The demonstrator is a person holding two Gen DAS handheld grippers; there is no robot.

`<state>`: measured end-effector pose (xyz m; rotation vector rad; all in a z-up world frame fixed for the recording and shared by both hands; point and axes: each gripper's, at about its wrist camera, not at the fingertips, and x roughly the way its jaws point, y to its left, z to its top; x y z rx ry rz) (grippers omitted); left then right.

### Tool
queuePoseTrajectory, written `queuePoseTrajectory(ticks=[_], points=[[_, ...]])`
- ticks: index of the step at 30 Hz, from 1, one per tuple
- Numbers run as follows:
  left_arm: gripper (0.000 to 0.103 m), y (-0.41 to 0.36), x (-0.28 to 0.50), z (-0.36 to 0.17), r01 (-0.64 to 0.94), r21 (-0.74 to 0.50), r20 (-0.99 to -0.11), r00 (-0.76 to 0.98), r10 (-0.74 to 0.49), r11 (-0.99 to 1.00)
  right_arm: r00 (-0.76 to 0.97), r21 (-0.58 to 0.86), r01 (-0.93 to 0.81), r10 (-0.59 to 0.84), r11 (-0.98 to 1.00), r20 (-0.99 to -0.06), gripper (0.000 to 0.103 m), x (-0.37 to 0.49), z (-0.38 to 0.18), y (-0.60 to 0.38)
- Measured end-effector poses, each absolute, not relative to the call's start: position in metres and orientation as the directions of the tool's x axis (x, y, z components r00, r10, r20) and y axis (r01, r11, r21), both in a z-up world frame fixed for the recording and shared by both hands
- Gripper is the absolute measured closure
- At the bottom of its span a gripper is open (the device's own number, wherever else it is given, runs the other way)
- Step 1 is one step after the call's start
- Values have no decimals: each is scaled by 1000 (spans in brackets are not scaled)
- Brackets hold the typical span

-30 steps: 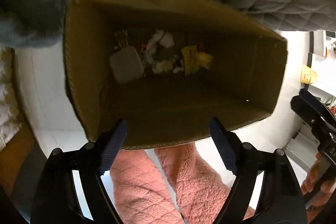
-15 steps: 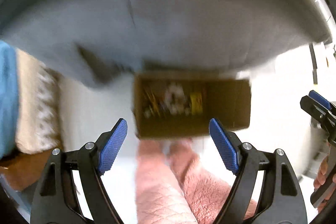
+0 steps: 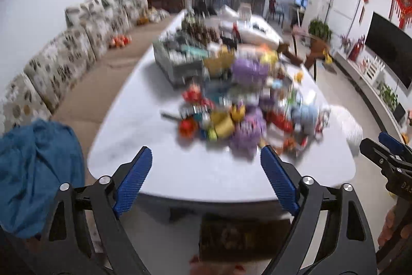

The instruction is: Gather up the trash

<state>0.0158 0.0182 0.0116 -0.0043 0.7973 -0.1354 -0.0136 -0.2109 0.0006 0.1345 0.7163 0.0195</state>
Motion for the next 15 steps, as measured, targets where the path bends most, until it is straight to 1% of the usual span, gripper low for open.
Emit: queuePoseTrajectory(ticks=[5, 9, 15], points=[[17, 19, 18, 33, 115, -52, -668, 734, -120, 992, 789, 91, 30, 32, 995, -613, 5, -18, 30, -207], [17, 22, 18, 43, 123, -48, -653, 747, -124, 991, 796, 94, 46, 20, 995, -605, 5, -18, 37, -210], [17, 26, 20, 48, 122, -53, -653, 747, -127, 991, 797, 95, 64, 6, 993, -604, 5, -18, 40, -212]])
